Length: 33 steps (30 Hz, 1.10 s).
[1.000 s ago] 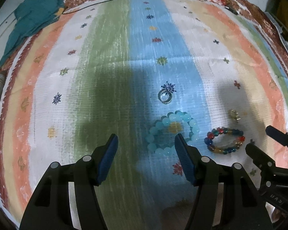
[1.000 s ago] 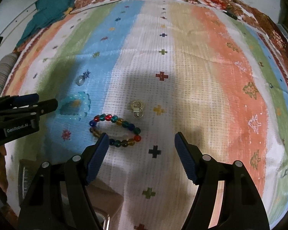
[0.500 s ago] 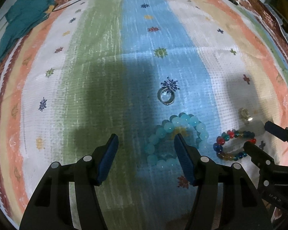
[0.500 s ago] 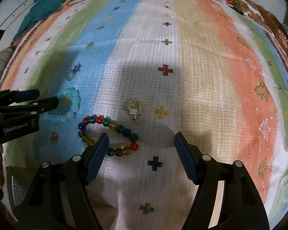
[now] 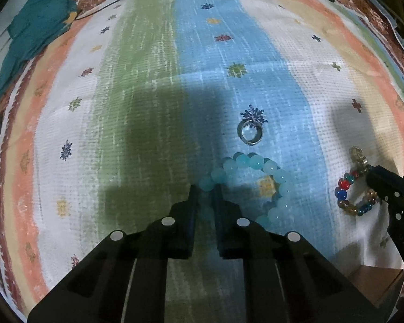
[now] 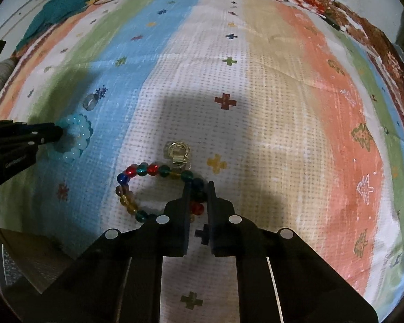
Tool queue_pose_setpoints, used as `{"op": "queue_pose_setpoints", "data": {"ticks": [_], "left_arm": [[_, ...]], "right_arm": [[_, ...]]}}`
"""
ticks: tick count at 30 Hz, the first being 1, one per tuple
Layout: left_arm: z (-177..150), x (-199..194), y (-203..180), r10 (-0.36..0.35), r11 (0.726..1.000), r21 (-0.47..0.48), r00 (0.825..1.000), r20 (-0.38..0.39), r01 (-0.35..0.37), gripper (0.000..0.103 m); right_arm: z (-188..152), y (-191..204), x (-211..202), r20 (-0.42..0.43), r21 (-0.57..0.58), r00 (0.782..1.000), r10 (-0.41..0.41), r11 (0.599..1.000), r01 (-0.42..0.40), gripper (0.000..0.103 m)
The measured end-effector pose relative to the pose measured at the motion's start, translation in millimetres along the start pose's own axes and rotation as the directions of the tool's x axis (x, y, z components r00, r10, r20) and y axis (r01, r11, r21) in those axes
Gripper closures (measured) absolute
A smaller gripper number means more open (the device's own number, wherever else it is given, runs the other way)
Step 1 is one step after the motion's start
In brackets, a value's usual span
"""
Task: Organize jewelry
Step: 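Grasp the light-blue bead bracelet with left tool while right grasps multicolour bracelet, then lift both held bracelets and carry them over the silver tin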
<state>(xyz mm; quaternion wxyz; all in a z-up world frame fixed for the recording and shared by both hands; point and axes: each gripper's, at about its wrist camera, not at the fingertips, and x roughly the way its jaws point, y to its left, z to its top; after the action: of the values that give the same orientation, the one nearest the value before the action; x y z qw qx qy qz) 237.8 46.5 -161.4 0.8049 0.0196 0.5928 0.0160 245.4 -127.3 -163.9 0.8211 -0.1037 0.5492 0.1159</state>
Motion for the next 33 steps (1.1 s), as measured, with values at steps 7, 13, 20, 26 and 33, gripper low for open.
{"op": "queue_pose_setpoints", "data": {"ticks": [7,13,20,26,33], "left_arm": [[-1,-24,-1,-0.031,0.999,-0.037,0.999,0.028,0.032,0.092],[-5,-46,-1,-0.067,0.995,-0.071,0.995,0.074,0.072,0.092],[-8,-73,-8,-0.089,0.993,-0.069,0.985,0.145,0.1,0.092],[-15,-86,-16,-0.074,0.995,-0.06,0.983,0.167,0.085,0.092],[-23,-110,-22,-0.075,0.995,-0.045,0.973,0.216,0.087,0.092]], "right_arm": [[-1,5,-16,0.044,-0.004,0.999,0.01,1.0,-0.01,0.093],[-1,8,-43,0.118,0.006,0.993,0.016,1.0,-0.017,0.093],[-3,8,-61,0.161,0.018,0.986,0.043,0.999,-0.047,0.093],[-10,8,-75,0.192,0.021,0.98,0.059,0.998,-0.065,0.093],[-17,12,-99,0.244,0.008,0.967,0.067,0.997,-0.072,0.093]]}}
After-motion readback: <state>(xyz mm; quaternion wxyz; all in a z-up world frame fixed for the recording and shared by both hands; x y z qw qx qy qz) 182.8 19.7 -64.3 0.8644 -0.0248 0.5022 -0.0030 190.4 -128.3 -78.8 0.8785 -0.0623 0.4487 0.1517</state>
